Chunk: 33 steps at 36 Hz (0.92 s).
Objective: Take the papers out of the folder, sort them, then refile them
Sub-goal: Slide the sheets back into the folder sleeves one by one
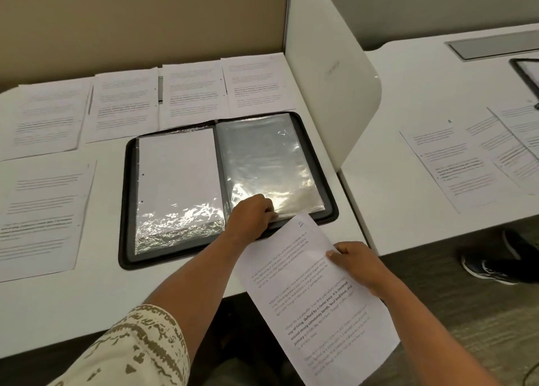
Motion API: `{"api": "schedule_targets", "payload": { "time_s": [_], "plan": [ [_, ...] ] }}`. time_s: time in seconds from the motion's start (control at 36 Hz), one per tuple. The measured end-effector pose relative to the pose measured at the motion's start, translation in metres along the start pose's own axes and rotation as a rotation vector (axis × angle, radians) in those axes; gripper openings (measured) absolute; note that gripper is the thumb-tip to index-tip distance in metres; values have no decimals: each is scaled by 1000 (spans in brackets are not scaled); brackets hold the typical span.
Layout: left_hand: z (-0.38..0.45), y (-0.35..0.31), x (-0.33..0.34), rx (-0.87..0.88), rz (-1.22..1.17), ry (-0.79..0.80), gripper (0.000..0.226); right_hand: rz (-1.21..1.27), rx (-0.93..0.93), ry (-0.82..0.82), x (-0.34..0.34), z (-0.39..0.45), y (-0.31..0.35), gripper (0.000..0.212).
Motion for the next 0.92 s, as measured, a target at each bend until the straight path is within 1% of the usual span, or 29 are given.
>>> {"api": "schedule_targets", "payload": {
  "time_s": [0.11, 0.22, 0.36, 0.5, 0.58, 0.75, 0.92],
  "plan": [
    [3, 3, -1, 15, -45, -5, 25, -9, -12, 19, 1, 1, 9, 26],
    [4, 1, -4, 26, -56, -1, 29, -43, -19, -10, 3, 4, 16, 37],
    [6, -6, -6, 36, -89, 18, 26, -55, -38, -10, 4, 6, 26, 43],
    [10, -6, -7, 8, -121, 32, 21, -80, -41, 24, 6, 5, 30, 40],
    [12, -3, -5, -20, -181, 37, 21, -93, -44, 24, 8, 3, 31, 36],
    [14, 2, -1, -96, -330, 50, 32, -71, -39, 21, 6, -1, 32, 33],
    [16, 7, 3, -123, -376, 59, 41, -63, -26, 17, 2, -5, 31, 32]
  ]
}}
Point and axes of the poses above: each hand's wrist, its own z-axis towards the middle knuckle, its own x-axis out of the palm, y = z × x, the point moved 1 cm from there along z, towards the middle knuckle, and after that the axes turned 4 degrees about -x, right-handed, at the moved point
